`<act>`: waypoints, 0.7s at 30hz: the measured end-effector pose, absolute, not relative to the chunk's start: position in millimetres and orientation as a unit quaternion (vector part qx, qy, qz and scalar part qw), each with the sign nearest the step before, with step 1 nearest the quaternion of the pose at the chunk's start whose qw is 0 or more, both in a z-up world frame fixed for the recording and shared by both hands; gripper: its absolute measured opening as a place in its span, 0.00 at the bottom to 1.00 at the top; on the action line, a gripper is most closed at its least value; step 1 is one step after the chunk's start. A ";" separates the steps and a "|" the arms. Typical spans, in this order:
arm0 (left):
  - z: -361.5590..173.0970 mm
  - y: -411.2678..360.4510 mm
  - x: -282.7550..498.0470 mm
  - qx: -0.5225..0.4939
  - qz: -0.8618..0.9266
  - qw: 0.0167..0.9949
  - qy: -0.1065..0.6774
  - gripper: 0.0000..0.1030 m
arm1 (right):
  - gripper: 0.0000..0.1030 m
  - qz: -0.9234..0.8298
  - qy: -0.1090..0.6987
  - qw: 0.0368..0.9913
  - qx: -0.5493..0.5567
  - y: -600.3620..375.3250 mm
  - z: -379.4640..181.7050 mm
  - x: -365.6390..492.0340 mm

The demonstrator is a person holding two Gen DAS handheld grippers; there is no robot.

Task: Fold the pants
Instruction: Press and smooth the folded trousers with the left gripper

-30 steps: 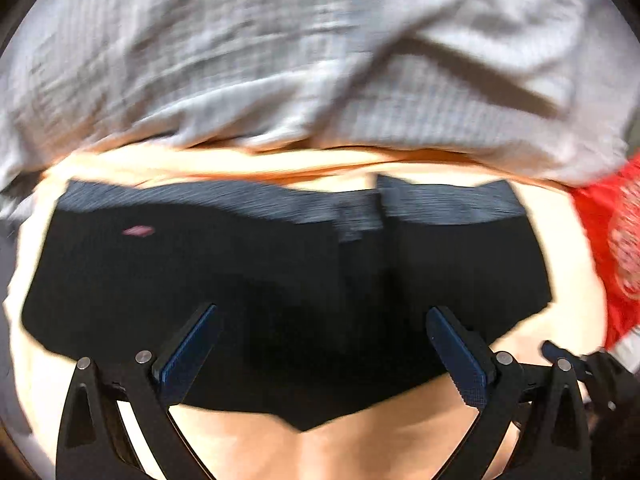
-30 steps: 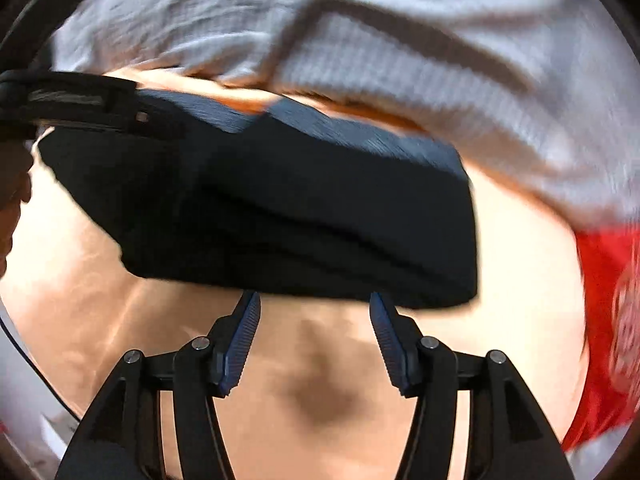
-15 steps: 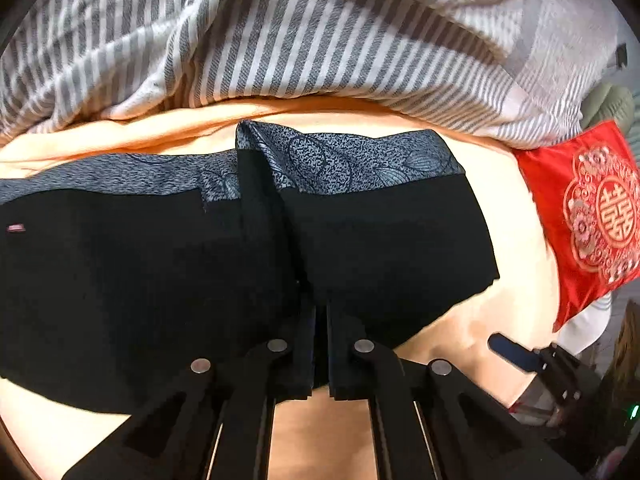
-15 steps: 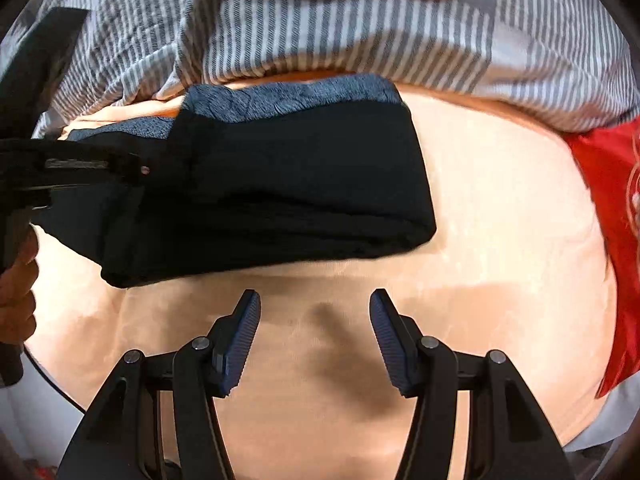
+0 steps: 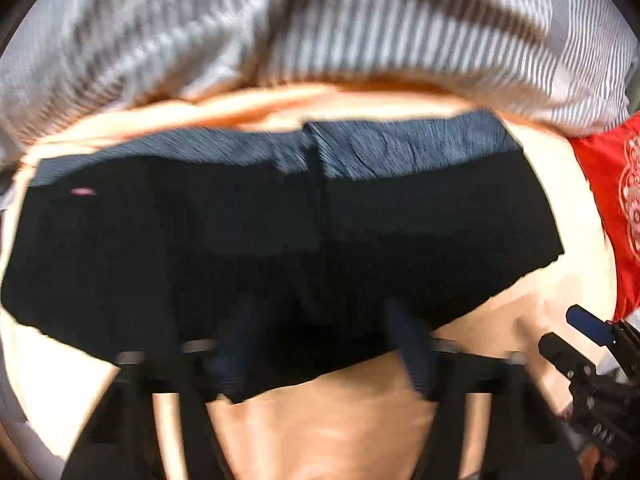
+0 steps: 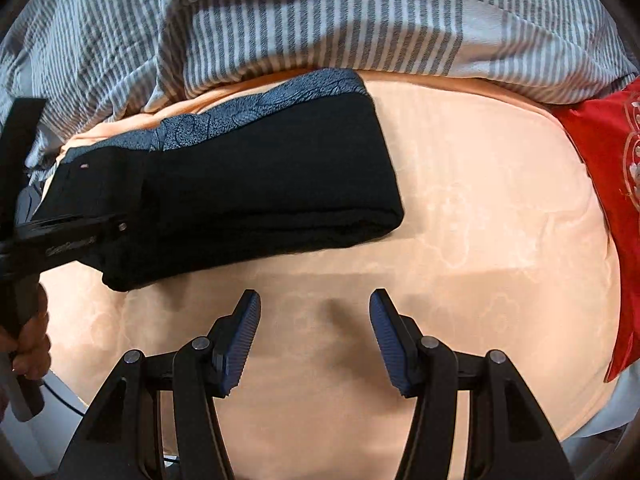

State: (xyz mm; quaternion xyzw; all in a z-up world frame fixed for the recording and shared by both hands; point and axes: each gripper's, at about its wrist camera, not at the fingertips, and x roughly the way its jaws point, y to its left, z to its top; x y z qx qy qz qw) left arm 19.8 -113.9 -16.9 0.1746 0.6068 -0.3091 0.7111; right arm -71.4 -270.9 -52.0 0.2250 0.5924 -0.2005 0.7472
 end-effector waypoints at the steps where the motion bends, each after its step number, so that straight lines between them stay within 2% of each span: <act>1: -9.4 -110.8 20.0 0.170 -0.312 0.714 0.603 0.71 | 0.59 -0.201 0.591 0.747 0.227 -273.2 -51.8 -71.0; 10: 5.3 -157.6 12.3 0.152 -0.331 0.722 0.588 0.71 | 0.60 -0.212 0.587 0.737 0.261 -288.2 -50.8 -78.3; 14: -38.7 -177.2 10.5 0.211 -0.288 0.710 0.607 0.71 | 0.60 -0.211 0.593 0.730 0.265 -289.9 -51.8 -84.5; 16: -59.3 -171.0 18.6 0.191 -0.268 0.701 0.632 0.86 | 0.60 -0.209 0.594 0.727 0.274 -292.2 -51.3 -88.4; 18: -58.8 -157.3 29.5 0.154 -0.255 0.698 0.651 0.88 | 0.60 -0.208 0.590 0.729 0.279 -293.3 -47.9 -93.5; 20: -55.1 -148.8 32.2 0.159 -0.235 0.702 0.653 0.88 | 0.68 -0.208 0.589 0.731 0.274 -293.0 -46.4 -97.3; 21: -50.7 -144.2 31.5 0.166 -0.228 0.706 0.650 0.88 | 0.68 -0.207 0.592 0.731 0.271 -292.4 -47.0 -99.3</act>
